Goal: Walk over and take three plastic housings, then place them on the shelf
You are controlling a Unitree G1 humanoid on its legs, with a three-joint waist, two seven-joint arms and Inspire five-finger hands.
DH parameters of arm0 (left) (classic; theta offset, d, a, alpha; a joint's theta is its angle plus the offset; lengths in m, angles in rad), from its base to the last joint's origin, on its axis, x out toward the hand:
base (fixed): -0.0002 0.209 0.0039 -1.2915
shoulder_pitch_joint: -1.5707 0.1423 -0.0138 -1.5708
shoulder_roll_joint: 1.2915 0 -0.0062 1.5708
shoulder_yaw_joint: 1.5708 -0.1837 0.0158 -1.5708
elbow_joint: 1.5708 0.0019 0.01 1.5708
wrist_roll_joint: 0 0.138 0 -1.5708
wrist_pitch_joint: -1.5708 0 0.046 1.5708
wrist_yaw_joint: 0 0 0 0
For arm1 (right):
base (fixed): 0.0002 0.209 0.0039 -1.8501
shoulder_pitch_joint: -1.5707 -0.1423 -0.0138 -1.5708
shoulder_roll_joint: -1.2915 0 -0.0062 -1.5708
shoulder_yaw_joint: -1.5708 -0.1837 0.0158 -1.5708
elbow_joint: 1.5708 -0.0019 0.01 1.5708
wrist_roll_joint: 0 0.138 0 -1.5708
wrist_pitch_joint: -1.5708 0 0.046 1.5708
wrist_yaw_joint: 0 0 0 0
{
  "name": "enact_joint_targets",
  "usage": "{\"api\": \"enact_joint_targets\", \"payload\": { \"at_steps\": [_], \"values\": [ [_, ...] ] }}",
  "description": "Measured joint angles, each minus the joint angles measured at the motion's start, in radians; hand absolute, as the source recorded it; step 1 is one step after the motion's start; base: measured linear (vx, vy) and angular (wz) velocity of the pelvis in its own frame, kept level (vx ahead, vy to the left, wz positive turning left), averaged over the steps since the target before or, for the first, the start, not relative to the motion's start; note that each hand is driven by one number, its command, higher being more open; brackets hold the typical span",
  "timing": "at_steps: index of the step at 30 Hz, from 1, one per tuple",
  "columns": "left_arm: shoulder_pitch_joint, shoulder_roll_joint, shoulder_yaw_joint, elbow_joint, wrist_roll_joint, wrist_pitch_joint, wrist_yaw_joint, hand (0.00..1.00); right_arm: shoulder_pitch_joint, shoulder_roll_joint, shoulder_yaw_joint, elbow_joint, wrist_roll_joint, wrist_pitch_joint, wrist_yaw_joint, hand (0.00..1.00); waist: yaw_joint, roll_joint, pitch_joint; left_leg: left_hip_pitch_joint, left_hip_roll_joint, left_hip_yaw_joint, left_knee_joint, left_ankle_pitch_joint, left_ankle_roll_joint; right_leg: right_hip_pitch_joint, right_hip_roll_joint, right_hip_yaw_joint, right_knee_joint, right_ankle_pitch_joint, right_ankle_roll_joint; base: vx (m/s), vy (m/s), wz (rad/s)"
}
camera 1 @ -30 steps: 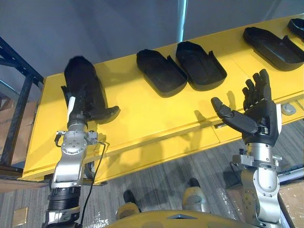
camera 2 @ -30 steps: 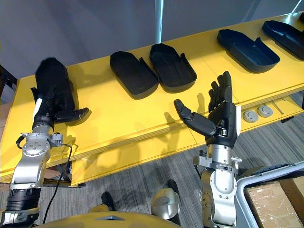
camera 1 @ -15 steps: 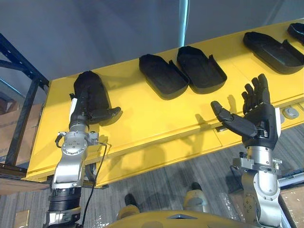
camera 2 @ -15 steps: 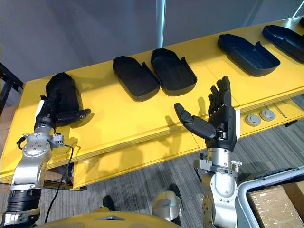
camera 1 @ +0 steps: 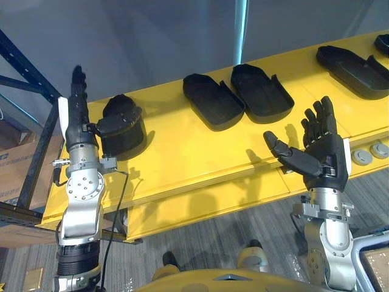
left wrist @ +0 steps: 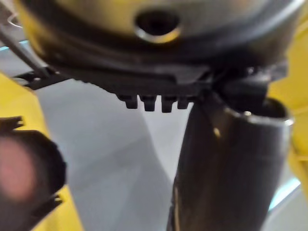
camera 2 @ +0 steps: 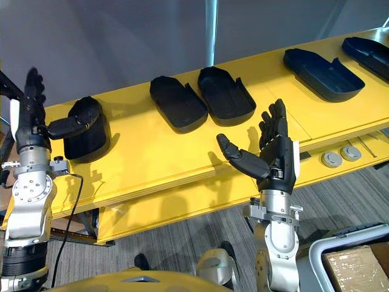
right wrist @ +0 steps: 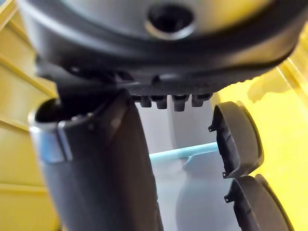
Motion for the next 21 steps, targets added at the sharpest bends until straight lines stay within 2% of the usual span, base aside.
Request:
{"api": "enact_joint_targets", "payload": {
  "at_steps": [2,4,7,9,15,19,21],
  "values": [
    [0.033,-0.034,-0.055,-0.095,-0.071,-0.072,-0.070,1.00,0.000,0.007,0.010,0.000,-0.001,-0.001,0.000,1.00,0.009,0.000,-0.002,0.000,0.000,-0.005,0.000,0.000,0.000,0.001,-0.001,-0.005,-0.005,0.000,0.000,-0.01,-0.015,0.05],
    [0.050,-0.053,-0.127,-0.130,-0.106,-0.103,-0.128,1.00,-0.002,0.007,0.023,0.000,-0.024,-0.001,0.003,1.00,0.012,0.004,-0.005,-0.001,0.000,-0.012,-0.001,-0.004,0.001,0.004,-0.001,-0.014,-0.009,-0.004,-0.001,-0.03,-0.021,0.09],
    [0.095,-0.083,-0.203,-0.115,-0.144,-0.102,-0.201,1.00,-0.004,0.006,0.039,0.000,-0.033,-0.001,0.007,1.00,0.004,0.011,-0.010,-0.007,0.000,-0.013,-0.003,-0.009,-0.002,0.000,-0.001,-0.014,-0.010,-0.004,-0.001,-0.01,-0.007,0.02],
    [0.123,-0.103,-0.213,-0.093,-0.192,-0.102,-0.222,1.00,-0.003,0.005,0.034,0.000,-0.032,-0.001,0.006,1.00,-0.010,0.010,-0.010,-0.016,0.000,-0.013,-0.003,-0.009,-0.002,-0.010,-0.001,-0.013,-0.010,-0.003,-0.001,0.00,0.000,0.00],
    [0.149,-0.118,-0.270,-0.007,-0.263,-0.098,-0.188,1.00,0.045,0.004,0.008,0.000,-0.032,-0.001,-0.001,1.00,-0.018,-0.010,0.003,-0.015,0.001,0.024,0.000,-0.007,-0.004,-0.037,0.002,0.022,-0.012,0.008,0.009,0.02,-0.012,-0.16],
    [0.154,-0.146,-0.273,0.022,-0.258,-0.103,-0.056,1.00,0.092,0.005,0.006,0.000,-0.029,-0.004,0.001,1.00,-0.045,-0.033,0.009,-0.011,0.001,0.051,0.001,-0.009,-0.006,-0.038,0.005,0.051,-0.029,0.026,0.012,0.04,-0.012,-0.17],
    [0.155,-0.152,-0.274,0.027,-0.255,-0.109,-0.008,1.00,0.111,0.005,0.005,0.000,-0.027,-0.012,0.001,1.00,-0.045,-0.047,0.018,-0.005,0.003,0.064,0.001,-0.017,-0.006,-0.041,0.008,0.061,-0.029,0.026,0.012,0.00,-0.014,-0.16]
  ]
}}
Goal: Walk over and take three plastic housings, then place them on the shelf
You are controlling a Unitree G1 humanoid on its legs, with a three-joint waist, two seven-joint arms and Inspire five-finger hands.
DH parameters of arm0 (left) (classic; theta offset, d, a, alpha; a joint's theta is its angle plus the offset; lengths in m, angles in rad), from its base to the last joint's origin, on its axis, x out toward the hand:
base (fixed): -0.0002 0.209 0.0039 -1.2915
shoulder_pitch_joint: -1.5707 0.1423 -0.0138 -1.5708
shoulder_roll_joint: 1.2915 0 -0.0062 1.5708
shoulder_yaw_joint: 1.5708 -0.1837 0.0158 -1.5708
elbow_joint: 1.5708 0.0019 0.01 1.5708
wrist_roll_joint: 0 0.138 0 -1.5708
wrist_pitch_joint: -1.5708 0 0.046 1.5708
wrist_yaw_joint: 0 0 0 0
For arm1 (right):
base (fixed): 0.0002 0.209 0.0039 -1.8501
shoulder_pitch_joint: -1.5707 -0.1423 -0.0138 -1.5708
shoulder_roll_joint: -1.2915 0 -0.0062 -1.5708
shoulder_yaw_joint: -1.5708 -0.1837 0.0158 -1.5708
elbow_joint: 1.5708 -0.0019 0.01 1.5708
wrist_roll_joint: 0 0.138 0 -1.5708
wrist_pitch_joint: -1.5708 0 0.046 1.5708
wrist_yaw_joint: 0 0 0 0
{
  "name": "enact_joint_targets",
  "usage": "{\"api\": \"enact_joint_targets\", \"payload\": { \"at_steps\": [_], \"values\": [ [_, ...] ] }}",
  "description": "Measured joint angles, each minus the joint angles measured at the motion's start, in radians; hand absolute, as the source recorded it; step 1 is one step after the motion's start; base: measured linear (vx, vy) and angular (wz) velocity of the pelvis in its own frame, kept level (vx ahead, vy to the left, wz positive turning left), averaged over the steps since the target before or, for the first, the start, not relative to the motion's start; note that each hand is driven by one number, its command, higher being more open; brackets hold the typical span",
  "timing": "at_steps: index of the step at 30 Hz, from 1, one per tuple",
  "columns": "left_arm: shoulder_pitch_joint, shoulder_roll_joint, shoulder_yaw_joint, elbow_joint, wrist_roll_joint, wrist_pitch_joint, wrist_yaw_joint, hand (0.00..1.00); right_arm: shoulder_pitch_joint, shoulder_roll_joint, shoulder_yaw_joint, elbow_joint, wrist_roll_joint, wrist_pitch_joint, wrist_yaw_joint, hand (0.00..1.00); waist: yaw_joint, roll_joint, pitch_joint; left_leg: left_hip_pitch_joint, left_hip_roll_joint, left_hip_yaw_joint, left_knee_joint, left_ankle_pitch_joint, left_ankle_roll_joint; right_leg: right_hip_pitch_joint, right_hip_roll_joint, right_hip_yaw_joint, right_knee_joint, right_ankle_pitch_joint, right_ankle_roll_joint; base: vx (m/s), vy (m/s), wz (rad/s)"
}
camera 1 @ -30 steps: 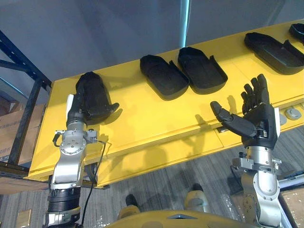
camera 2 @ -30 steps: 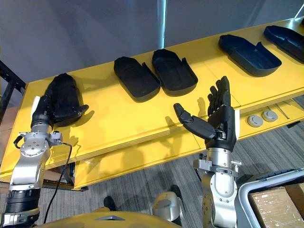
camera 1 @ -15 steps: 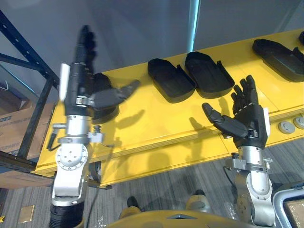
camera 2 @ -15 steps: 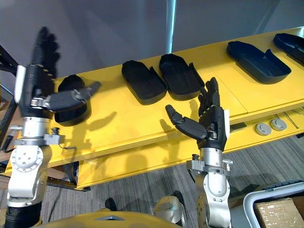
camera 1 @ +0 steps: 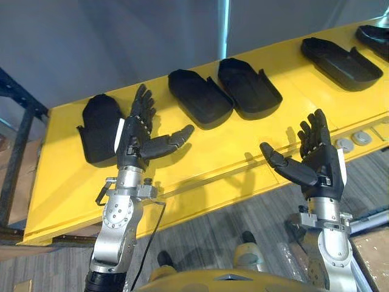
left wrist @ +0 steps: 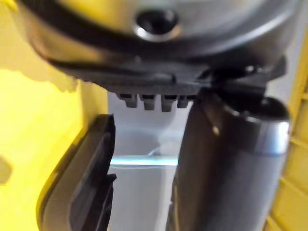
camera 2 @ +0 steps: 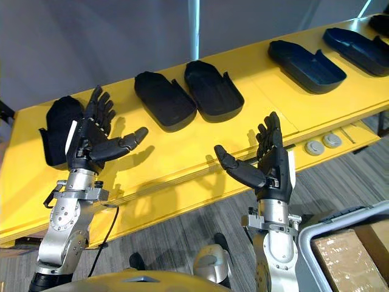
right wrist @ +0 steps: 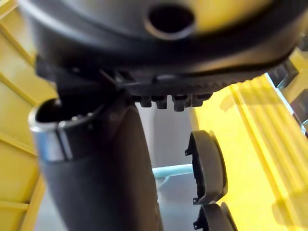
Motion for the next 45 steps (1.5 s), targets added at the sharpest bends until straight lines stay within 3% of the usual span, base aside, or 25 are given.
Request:
{"api": "enact_joint_targets", "payload": {
  "at_steps": [5,8,14,22,31,45],
  "values": [
    [0.002,0.000,-0.008,0.006,0.043,-0.015,0.072,1.00,-0.007,-0.002,0.020,0.000,0.000,-0.045,-0.002,1.00,0.003,-0.019,0.031,-0.013,0.000,0.010,0.002,-0.011,0.000,-0.028,0.001,0.012,0.013,-0.006,-0.008,-0.01,-0.009,-0.06],
    [-0.020,0.000,-0.011,0.026,0.069,-0.016,0.111,1.00,-0.043,-0.018,0.035,0.000,0.001,-0.053,-0.005,1.00,0.005,-0.022,0.089,-0.050,0.011,0.004,0.088,-0.045,0.012,-0.047,0.001,0.024,0.044,-0.007,-0.008,-0.03,-0.018,-0.03],
    [-0.087,-0.001,-0.014,0.028,0.073,-0.017,0.150,1.00,-0.116,-0.055,0.074,0.006,0.000,-0.056,-0.023,1.00,0.007,-0.001,0.177,-0.109,0.025,-0.007,0.191,-0.090,0.017,-0.067,0.000,0.035,0.060,-0.006,-0.006,-0.02,-0.006,-0.02],
    [-0.108,-0.001,-0.016,0.064,0.111,-0.029,0.190,1.00,-0.124,-0.055,0.094,0.006,0.000,-0.077,-0.040,1.00,0.009,0.014,0.218,-0.135,0.019,-0.019,0.223,-0.104,0.018,-0.085,-0.010,0.033,0.088,-0.020,0.003,-0.01,0.001,0.03],
    [-0.107,-0.020,-0.035,0.064,0.116,-0.031,0.232,1.00,-0.117,-0.055,0.095,0.006,-0.001,-0.100,-0.042,1.00,0.029,0.025,0.230,-0.137,0.014,-0.034,0.223,-0.104,0.019,-0.084,-0.016,0.019,0.112,-0.041,0.006,0.00,-0.004,0.05],
    [-0.091,-0.036,-0.029,0.064,0.150,-0.034,0.220,1.00,-0.121,-0.053,0.100,0.007,-0.001,-0.109,-0.044,1.00,0.036,0.029,0.235,-0.153,0.014,-0.071,0.222,-0.100,0.017,-0.070,-0.016,-0.018,0.112,-0.051,0.006,0.00,-0.008,0.08]
  ]
}}
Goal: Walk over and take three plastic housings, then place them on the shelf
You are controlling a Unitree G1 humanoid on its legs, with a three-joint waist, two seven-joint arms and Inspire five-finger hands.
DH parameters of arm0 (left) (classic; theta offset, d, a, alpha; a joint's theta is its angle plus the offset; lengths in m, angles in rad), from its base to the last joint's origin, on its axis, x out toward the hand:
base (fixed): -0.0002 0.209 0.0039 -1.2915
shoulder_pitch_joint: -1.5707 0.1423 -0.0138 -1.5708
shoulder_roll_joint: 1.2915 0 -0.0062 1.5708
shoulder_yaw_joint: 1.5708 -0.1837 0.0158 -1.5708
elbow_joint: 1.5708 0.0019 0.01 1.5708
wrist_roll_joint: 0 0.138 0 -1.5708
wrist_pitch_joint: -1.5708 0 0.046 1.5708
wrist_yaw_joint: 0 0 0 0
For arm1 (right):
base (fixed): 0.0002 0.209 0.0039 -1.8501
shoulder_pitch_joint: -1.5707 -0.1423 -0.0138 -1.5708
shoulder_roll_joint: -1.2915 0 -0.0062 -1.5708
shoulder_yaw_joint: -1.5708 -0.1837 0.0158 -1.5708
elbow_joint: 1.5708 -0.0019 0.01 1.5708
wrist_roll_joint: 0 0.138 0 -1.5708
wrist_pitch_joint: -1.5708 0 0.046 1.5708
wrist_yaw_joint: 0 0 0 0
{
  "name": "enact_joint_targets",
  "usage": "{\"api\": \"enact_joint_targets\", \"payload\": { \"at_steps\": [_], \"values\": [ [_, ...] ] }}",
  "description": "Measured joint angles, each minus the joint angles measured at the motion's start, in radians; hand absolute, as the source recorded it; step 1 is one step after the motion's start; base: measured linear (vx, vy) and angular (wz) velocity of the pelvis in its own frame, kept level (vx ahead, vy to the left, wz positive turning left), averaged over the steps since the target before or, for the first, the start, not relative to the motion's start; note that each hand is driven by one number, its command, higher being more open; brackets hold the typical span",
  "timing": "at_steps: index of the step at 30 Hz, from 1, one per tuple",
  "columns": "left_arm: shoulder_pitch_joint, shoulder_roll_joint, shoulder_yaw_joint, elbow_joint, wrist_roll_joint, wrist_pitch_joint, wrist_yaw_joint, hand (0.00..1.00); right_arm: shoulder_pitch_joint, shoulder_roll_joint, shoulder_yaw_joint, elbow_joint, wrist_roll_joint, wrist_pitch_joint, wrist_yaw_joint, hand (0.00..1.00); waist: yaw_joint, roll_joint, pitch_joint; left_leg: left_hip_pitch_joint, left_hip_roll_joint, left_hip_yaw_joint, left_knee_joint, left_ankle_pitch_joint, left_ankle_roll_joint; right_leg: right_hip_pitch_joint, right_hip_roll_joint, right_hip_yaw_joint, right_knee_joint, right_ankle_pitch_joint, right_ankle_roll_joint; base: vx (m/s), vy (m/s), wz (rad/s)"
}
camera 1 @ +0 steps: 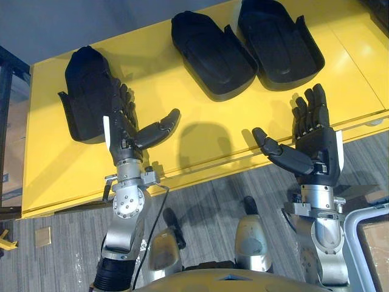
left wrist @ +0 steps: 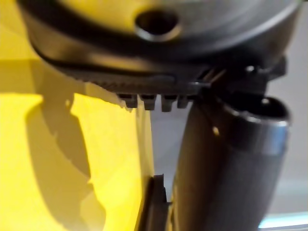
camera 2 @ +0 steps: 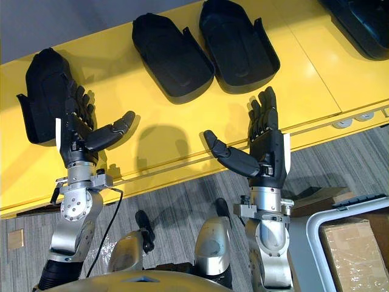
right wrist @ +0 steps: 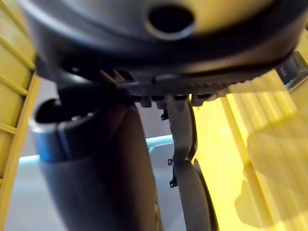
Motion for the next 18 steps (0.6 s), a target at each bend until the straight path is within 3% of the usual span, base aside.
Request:
{"api": "enact_joint_targets", "payload": {
  "at_steps": [18],
  "values": [
    [0.042,-0.023,0.006,0.000,0.004,0.000,0.009,1.00,0.027,0.019,0.002,0.002,0.000,0.000,0.014,1.00,0.006,0.002,-0.008,0.020,-0.003,-0.018,-0.039,0.022,-0.002,0.022,0.000,-0.028,-0.001,-0.008,-0.001,0.00,-0.005,0.03]
  ]
}}
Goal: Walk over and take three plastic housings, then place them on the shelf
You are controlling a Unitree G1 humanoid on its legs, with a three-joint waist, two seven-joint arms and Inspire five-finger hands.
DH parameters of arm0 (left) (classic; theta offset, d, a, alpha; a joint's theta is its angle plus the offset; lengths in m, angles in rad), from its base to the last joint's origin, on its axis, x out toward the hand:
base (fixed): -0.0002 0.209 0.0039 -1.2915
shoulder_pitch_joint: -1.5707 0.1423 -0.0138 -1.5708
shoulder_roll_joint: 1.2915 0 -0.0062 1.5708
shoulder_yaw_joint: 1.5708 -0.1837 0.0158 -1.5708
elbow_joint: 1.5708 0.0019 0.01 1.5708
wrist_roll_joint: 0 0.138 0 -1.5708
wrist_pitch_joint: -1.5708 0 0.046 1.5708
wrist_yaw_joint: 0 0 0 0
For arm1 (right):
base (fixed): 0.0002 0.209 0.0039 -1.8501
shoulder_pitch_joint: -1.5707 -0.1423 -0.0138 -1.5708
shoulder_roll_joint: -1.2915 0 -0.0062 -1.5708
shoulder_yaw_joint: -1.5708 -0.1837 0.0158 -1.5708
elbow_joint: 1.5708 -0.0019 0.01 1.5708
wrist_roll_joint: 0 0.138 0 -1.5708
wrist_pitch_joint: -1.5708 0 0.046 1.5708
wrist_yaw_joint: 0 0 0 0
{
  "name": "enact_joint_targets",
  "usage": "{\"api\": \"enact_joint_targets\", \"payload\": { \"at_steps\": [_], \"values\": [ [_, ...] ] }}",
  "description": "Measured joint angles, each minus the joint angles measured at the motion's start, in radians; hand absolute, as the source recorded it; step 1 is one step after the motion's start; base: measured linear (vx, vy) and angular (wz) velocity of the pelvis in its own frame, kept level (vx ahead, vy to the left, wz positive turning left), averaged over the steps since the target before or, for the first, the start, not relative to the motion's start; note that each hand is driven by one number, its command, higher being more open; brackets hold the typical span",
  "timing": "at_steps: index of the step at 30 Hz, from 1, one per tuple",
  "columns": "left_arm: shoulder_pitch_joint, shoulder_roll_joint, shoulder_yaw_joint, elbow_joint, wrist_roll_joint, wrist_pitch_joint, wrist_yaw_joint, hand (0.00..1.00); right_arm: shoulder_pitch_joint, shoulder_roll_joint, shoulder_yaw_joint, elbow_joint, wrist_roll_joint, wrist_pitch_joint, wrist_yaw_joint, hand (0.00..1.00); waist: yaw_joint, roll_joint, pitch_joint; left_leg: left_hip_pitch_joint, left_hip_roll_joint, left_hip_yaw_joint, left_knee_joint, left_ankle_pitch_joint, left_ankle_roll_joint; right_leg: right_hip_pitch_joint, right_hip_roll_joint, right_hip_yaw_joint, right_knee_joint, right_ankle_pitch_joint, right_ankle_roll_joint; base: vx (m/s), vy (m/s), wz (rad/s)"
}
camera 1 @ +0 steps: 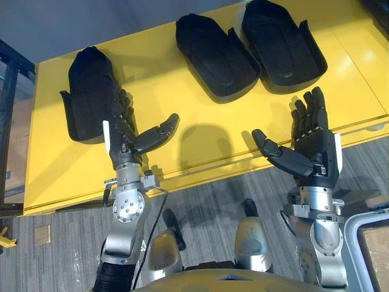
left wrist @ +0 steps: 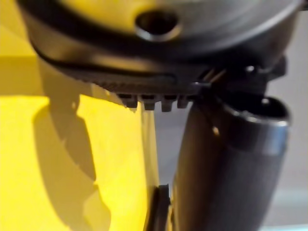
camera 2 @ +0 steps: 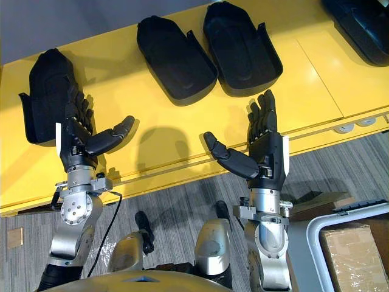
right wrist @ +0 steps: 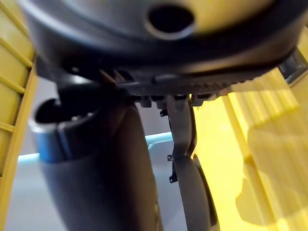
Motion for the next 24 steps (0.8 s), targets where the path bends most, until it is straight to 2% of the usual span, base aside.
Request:
{"api": "enact_joint_targets", "payload": {
  "at_steps": [5,11,15,21,24],
  "values": [
    [0.003,-0.005,0.001,0.000,0.000,0.002,0.005,1.00,0.012,0.020,0.001,0.001,0.000,0.000,0.004,1.00,0.010,0.006,-0.018,0.003,-0.001,-0.006,-0.018,0.012,-0.002,0.000,0.002,-0.007,-0.001,0.000,-0.001,0.00,-0.005,0.03],
    [0.043,-0.012,0.001,-0.003,-0.001,0.003,-0.004,1.00,0.051,0.024,0.033,0.006,0.000,0.002,0.014,1.00,0.021,0.003,-0.080,0.020,-0.007,-0.009,-0.066,0.035,-0.004,0.004,0.002,-0.018,-0.004,-0.003,-0.001,0.01,-0.006,0.05],
    [0.055,-0.014,-0.001,-0.006,-0.006,-0.006,-0.064,1.00,0.053,0.029,0.035,0.020,-0.001,0.002,0.008,1.00,0.022,-0.007,-0.100,0.044,-0.012,-0.013,-0.109,0.056,0.001,0.021,0.002,-0.029,-0.018,-0.002,0.000,-0.02,-0.006,0.05],
    [0.080,-0.013,-0.044,-0.037,-0.122,-0.089,-0.224,1.00,0.061,0.038,0.042,0.037,-0.037,0.002,-0.028,1.00,0.024,-0.020,-0.170,0.082,-0.016,0.005,-0.157,0.073,-0.008,0.038,0.003,-0.025,-0.039,0.001,0.001,0.01,-0.002,-0.04],
    [0.080,-0.013,-0.063,-0.062,-0.202,-0.155,-0.289,1.00,0.062,0.037,0.036,0.037,-0.040,0.000,-0.034,1.00,0.020,-0.028,-0.198,0.110,-0.016,0.017,-0.176,0.073,-0.011,0.058,0.006,-0.019,-0.055,0.004,0.001,0.04,-0.007,-0.12]
  ]
}}
